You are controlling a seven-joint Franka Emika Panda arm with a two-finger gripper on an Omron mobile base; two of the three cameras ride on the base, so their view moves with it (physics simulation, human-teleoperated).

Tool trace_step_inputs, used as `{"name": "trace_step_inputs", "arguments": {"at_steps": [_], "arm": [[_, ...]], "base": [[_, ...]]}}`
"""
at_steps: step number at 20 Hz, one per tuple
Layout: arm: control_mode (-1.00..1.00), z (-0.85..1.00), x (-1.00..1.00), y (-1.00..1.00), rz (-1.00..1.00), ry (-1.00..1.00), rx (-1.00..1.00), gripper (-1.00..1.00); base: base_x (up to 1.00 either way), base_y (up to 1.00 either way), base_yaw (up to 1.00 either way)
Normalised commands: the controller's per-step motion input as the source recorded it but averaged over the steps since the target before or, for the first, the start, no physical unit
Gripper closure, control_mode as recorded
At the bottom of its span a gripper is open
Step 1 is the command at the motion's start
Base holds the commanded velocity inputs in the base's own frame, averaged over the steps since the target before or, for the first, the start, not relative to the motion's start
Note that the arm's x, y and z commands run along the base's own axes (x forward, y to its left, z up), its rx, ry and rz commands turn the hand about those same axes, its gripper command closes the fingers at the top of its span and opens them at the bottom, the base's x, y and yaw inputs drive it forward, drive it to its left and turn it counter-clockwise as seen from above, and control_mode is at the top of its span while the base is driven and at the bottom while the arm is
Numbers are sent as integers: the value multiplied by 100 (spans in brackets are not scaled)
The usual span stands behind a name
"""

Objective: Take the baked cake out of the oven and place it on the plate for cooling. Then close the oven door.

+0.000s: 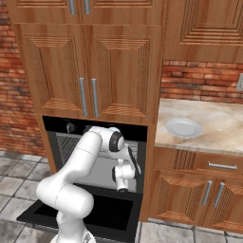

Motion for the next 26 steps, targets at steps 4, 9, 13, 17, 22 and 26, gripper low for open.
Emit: {"name": "trace_step_inputs", "arguments": {"at_steps": [4,9,13,17,22,26], "arm": [[-100,0,0,0,0,0,0,100],[-100,0,0,0,0,0,0,100],[-100,0,0,0,0,0,0,100],[-100,0,0,0,0,0,0,100],[-100,0,0,0,0,0,0,100],[-100,0,0,0,0,0,0,100]], "base": [[0,0,0],[0,0,0],[0,0,0],[0,0,0],[0,0,0],[0,0,0]]}}
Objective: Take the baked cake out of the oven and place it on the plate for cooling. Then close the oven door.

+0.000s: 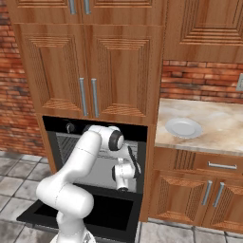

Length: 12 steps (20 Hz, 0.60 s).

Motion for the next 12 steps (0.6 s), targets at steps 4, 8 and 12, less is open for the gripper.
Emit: {"name": "trace_step_inputs", "arguments": {"at_steps": [4,8,12], "arm": [[-100,0,-15,0,0,0,0,100],[-100,0,-48,0,0,-1,0,100],[-100,5,-37,0,0,0,-2,100]], "base": [[0,0,0],[0,0,0],[0,0,0]]}}
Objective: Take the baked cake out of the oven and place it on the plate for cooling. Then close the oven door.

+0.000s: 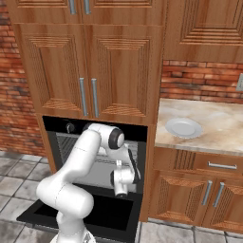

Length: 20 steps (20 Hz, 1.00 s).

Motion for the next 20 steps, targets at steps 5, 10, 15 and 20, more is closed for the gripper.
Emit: {"name": "trace_step_inputs", "arguments": {"at_steps": [5,10,15,20], "arm": [[-100,12,-35,0,0,4,-2,100],[-100,4,-38,0,0,9,-11,100],[-100,6,-35,0,0,19,-10,100],[-100,0,-36,0,0,24,-13,100]], "base": [[0,0,0],[0,0,0],[0,0,0],[0,0,0]]}}
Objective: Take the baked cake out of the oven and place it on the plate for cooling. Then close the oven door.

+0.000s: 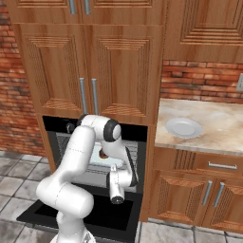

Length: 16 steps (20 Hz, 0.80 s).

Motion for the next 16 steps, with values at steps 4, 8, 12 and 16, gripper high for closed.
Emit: {"name": "trace_step_inputs", "arguments": {"at_steps": [4,8,12,16], "arm": [[-100,1,-29,0,0,26,-16,100],[-100,0,-34,0,0,30,-17,100],[-100,0,-46,0,0,30,-13,100],[-100,-8,-51,-2,1,28,-15,100]], "base": [[0,0,0],[0,0,0],[0,0,0],[0,0,0]]}}
